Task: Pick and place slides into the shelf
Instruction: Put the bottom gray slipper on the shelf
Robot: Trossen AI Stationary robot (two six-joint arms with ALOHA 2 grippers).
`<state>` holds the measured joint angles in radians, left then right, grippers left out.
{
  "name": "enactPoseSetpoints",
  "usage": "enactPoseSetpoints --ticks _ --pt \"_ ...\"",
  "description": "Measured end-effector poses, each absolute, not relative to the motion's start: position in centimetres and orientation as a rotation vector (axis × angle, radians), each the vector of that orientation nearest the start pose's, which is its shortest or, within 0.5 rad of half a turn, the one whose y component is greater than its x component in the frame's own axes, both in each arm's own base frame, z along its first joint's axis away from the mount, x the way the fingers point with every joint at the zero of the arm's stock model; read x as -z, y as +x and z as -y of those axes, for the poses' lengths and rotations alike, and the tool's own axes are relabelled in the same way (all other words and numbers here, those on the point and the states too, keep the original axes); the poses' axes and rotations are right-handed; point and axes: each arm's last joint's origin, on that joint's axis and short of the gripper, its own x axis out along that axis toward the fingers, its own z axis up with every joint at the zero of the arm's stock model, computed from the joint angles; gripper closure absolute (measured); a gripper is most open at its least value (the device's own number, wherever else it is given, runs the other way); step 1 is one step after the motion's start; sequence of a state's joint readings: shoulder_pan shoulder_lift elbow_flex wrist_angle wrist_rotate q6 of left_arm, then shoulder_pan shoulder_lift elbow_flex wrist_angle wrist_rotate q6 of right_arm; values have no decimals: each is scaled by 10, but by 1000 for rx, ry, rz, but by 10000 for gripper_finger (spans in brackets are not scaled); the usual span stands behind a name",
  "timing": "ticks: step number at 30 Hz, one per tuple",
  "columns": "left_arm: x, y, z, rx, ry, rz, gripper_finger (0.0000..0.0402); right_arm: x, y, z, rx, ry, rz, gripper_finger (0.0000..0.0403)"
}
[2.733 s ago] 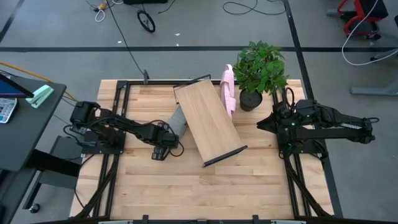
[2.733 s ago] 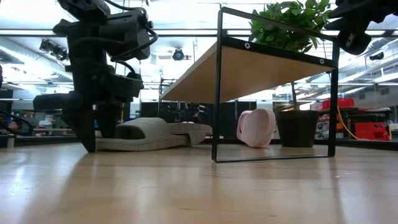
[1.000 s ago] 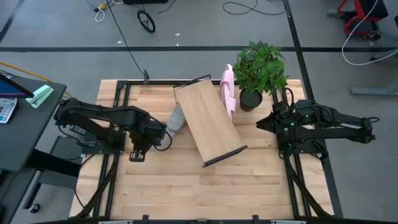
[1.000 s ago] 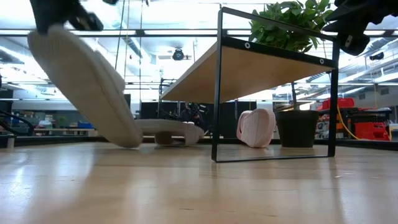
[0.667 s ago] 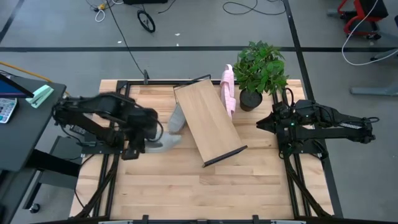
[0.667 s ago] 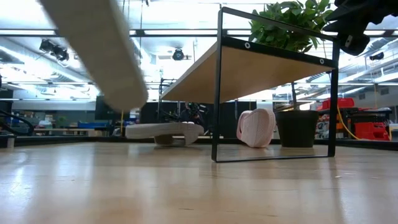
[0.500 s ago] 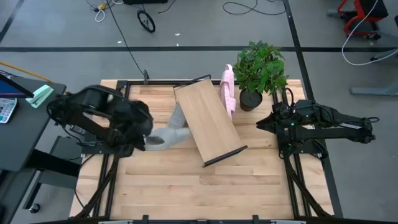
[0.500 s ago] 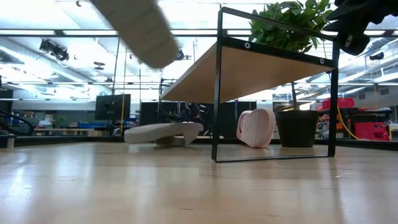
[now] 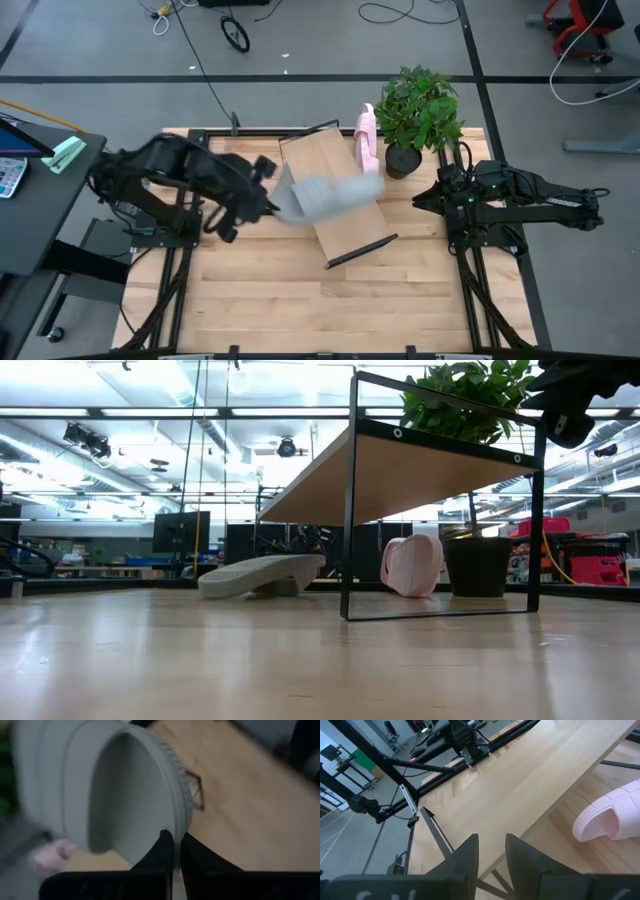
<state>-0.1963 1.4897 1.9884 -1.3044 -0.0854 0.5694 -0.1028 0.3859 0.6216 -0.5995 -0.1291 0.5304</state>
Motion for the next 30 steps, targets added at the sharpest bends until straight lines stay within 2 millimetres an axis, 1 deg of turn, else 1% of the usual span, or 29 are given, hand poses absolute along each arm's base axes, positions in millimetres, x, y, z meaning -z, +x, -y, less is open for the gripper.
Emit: enactPoseSetpoints --ticks 3,4,6,9,12,16,18,24,27,30 --pt "-452 261 45 390 836 -849 385 -284 90 5 74 584 -360 300" --pt "-447 265 43 405 873 -880 385 -284 90 5 75 591 -360 300" --pt "-440 275 40 380 896 -927 385 -284 90 6 78 604 -360 300" --pt "-430 289 34 308 858 -982 385 -284 91 6 81 611 -363 300" --pt "-419 303 32 277 809 -1023 385 -283 92 6 83 612 -371 300" --pt "-410 313 34 309 799 -1048 385 -282 94 6 87 612 -384 300" --pt "-408 317 36 319 757 -1033 385 -282 96 6 89 613 -391 300" --pt "-409 320 43 252 661 -1003 386 -281 98 6 90 610 -405 300" --pt "-409 320 51 201 644 -998 386 -281 98 6 68 585 -409 300" --pt "-407 320 62 190 650 -1001 387 -281 98 5 40 554 -415 300"
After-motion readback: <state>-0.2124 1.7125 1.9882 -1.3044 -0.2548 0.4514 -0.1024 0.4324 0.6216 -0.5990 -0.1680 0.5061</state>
